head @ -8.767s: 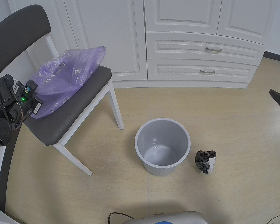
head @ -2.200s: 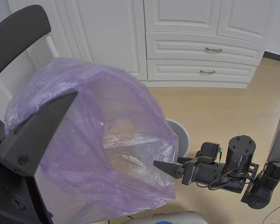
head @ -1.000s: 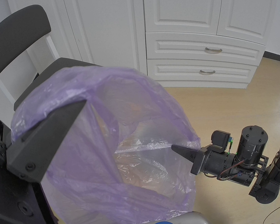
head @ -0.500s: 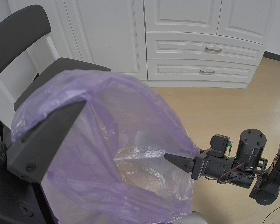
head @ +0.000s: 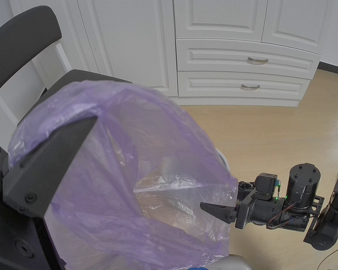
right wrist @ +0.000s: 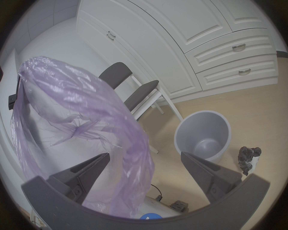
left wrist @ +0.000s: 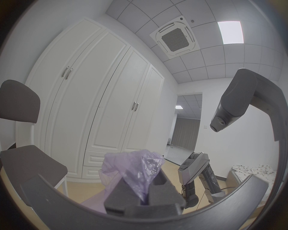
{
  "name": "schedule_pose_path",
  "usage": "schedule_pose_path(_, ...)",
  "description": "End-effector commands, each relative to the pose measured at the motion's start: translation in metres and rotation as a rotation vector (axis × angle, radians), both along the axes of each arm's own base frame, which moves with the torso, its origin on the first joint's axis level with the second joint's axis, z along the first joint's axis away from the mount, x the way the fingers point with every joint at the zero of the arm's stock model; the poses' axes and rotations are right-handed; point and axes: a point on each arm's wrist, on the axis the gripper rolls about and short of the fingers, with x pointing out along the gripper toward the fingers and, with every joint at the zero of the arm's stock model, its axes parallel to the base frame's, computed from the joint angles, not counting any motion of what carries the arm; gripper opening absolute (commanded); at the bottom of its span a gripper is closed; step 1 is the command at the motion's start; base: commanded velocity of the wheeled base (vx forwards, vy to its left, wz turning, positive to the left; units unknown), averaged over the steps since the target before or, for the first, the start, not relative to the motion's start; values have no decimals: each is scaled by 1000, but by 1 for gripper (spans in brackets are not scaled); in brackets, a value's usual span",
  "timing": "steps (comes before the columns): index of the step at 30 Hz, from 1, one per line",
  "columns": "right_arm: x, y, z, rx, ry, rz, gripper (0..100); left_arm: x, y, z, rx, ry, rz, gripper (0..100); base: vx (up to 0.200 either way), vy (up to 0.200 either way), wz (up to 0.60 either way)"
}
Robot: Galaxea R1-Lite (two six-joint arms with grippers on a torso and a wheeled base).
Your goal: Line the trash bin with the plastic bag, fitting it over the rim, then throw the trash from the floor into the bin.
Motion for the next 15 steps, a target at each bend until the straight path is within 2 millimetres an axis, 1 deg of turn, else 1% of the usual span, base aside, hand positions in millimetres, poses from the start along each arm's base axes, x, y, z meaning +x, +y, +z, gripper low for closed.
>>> schedule_pose_path(1, -2, -1, -1, -1, -4, -1, 100, 0, 1, 1, -4, -2, 2, 0, 0, 0, 0)
schedule_pose_path(9, 0, -6, 6, 16, -26, -16, 100, -1, 2, 1, -6, -2, 2, 0, 0, 0, 0)
schedule_pose_path(15, 4, -7, 8, 24, -32, -30, 100, -1, 2, 0, -4, -2, 2, 0, 0, 0, 0)
